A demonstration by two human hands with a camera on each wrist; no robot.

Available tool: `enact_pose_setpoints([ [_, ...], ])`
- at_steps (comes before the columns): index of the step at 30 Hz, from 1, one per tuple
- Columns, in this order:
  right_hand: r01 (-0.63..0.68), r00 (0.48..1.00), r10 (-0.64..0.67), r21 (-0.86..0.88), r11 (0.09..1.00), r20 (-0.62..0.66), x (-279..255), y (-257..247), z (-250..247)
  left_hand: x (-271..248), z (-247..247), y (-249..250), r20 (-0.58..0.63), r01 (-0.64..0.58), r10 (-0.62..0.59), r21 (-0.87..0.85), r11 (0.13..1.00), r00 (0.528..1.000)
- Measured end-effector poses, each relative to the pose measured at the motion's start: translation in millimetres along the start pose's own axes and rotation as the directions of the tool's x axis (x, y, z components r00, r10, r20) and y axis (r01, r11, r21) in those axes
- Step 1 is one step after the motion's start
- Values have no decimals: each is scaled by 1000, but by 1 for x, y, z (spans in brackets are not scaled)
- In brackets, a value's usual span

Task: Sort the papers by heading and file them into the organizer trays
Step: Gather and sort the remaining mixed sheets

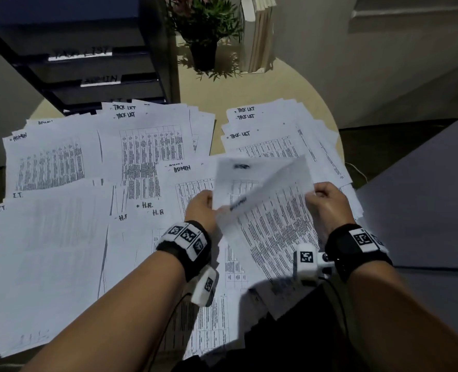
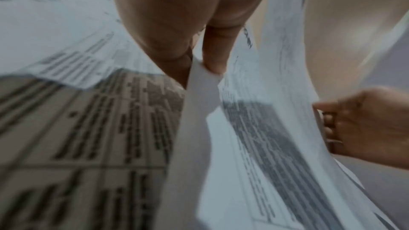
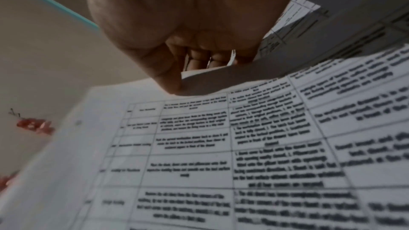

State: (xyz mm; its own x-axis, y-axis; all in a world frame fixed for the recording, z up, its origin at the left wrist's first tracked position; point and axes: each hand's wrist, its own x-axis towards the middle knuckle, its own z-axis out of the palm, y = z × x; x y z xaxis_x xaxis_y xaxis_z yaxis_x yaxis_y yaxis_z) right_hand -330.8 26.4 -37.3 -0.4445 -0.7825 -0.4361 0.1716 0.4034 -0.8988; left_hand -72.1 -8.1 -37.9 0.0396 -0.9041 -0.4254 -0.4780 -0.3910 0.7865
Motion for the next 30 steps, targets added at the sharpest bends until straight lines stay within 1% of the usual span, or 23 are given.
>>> enact_pose_setpoints([
  [1,5,1000,-4,17,1000,-23,2,1,1,-1,-6,-6,-39,9,-11,-64,998,999],
  [2,11,999,-10,21,1000,-36,4,2,2,0,-12,-12,-53,23,-30,-127,992,998],
  [4,9,999,-9,13,1000,-34,6,5,6,0,-23,-21,-25,49,-56,-231,972,998],
  [7,7,1000,-7,-18,1000,-19,6,9,16,-3,-34,-25,-15,33,-38,-258,966,999],
  [10,11,1000,-11,-9,1000,23,3,9,26,-7,-37,-23,-58,4,-24,-322,947,998],
  [11,13,999,-13,-11,1000,50,2,9,28,-6,-38,-24,-76,2,-28,-321,947,997],
  [14,39,994,-29,-91,995,108,0,9,31,-2,-44,-30,-126,5,-42,-280,960,991],
  [16,41,994,-31,-90,995,108,-1,9,32,0,-48,-34,-140,10,-47,-257,966,989],
  [19,56,996,-50,-90,994,69,0,9,30,4,-52,-40,-176,15,-56,-227,974,983],
  [21,64,997,-60,-84,994,57,-1,8,28,5,-55,-41,-230,-5,-46,-218,976,972],
  [25,44,994,-38,-64,997,98,-6,5,27,6,-66,-43,-283,-30,-11,-139,990,959],
  [26,41,993,-35,-52,998,112,-7,4,27,6,-68,-43,-292,-30,-11,-136,990,956],
  [30,12,988,-16,27,1000,152,-9,4,28,8,-70,-45,-290,-16,-51,-223,975,956],
])
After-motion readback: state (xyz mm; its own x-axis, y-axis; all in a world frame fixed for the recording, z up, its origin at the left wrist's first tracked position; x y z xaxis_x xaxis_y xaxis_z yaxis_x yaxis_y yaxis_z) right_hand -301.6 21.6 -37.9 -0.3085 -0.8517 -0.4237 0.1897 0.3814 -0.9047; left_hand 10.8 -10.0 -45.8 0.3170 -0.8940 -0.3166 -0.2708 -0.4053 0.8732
